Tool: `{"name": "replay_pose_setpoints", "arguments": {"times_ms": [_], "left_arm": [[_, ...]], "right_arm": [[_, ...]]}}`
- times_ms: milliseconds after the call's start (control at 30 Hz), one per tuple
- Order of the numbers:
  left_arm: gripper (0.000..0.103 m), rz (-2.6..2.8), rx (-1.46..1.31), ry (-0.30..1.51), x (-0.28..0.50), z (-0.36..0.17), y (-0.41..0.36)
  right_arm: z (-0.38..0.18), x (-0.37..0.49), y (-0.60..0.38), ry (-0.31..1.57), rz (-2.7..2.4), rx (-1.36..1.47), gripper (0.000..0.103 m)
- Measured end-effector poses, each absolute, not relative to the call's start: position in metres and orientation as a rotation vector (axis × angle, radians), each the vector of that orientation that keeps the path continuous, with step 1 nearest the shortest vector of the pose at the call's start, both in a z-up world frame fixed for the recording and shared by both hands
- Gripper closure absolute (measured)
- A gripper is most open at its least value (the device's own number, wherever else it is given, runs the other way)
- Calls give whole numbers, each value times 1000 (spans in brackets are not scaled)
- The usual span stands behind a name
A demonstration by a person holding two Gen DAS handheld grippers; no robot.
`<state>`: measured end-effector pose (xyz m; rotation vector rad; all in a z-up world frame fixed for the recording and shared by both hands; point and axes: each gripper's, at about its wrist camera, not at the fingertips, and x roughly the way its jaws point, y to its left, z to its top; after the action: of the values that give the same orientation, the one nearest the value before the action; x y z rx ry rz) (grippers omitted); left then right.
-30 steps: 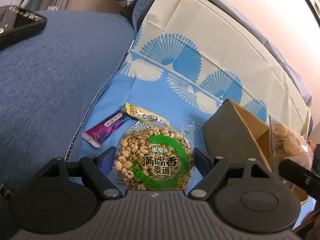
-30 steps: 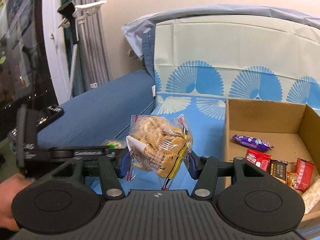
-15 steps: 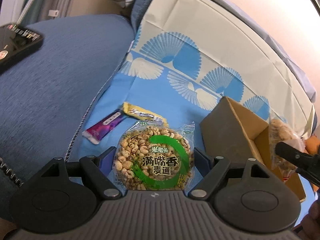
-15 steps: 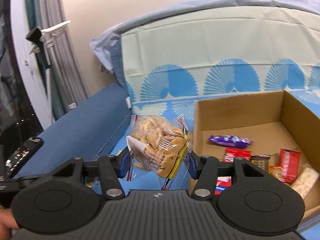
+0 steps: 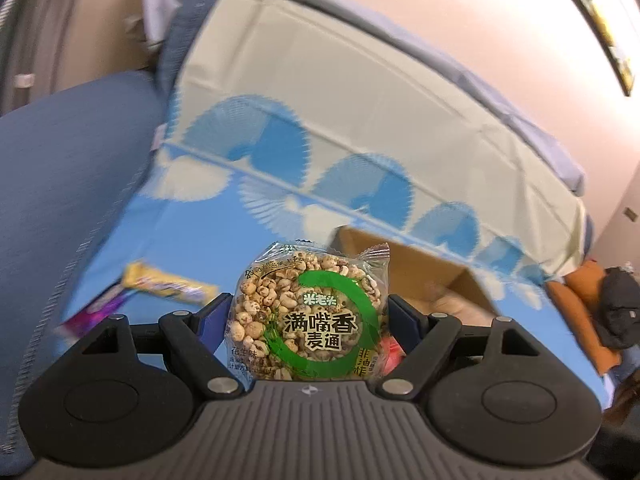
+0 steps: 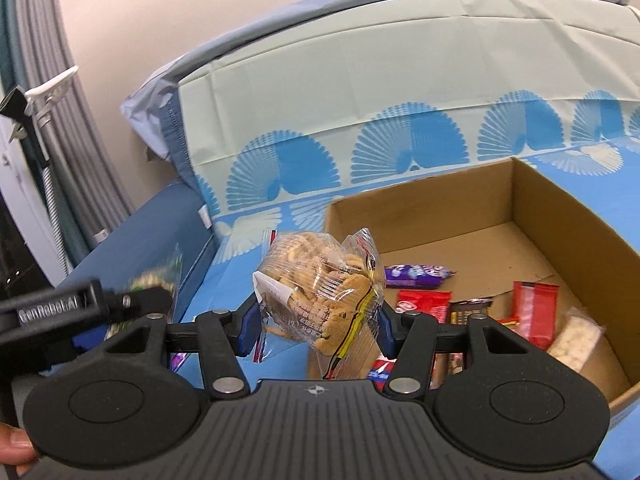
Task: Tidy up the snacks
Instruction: 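Carry both snacks over the cardboard box and open both tools to drop them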
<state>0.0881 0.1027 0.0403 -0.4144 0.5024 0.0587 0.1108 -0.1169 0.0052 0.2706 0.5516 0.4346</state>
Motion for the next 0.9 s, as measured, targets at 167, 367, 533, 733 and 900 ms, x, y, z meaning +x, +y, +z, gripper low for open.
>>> {"name": "replay_pose_setpoints", "arguments": {"times_ms": [167, 367, 533, 733, 900], "left_arm": [[18, -21, -398, 472, 116, 60, 61], [18, -94, -376, 456, 141, 71, 20], [18, -122, -367, 461, 149, 71, 3], [18, -128, -359, 464, 154, 69, -5], [18, -147, -352, 464, 158, 70, -7]], "right_arm": [[5, 116, -127, 548, 397, 300, 46], [3, 122, -139, 541, 360, 330, 46], [2, 126, -149, 539, 336, 356, 46], [0, 129, -154, 543, 310, 376, 45], [-1, 131, -158, 545, 295, 388, 45]]}}
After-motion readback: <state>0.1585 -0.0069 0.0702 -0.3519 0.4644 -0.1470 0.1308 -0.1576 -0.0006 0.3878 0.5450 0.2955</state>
